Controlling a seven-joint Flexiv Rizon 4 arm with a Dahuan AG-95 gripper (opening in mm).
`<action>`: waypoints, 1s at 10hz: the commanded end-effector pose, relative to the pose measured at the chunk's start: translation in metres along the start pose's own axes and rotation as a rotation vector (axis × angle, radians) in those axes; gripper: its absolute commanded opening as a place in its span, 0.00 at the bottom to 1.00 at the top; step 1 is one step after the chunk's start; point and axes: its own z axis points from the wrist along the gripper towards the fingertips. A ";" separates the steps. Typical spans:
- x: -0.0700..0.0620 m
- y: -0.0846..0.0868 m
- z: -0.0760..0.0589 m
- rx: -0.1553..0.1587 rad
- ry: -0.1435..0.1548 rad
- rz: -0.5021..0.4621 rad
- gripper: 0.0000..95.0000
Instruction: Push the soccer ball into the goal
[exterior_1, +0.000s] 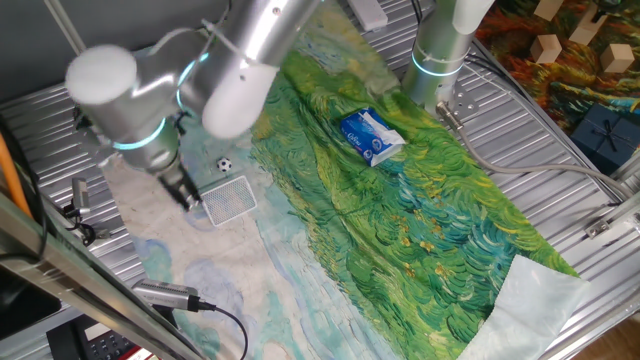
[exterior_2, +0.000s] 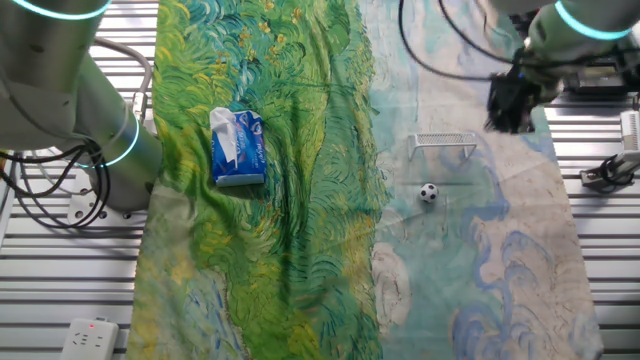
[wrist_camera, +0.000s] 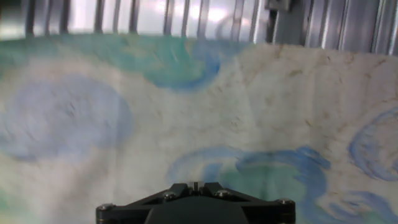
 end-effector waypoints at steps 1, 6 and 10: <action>-0.021 0.024 -0.006 0.000 0.001 0.045 0.00; -0.009 0.059 -0.035 -0.006 0.019 0.109 0.00; 0.014 0.048 -0.042 -0.006 0.027 0.100 0.00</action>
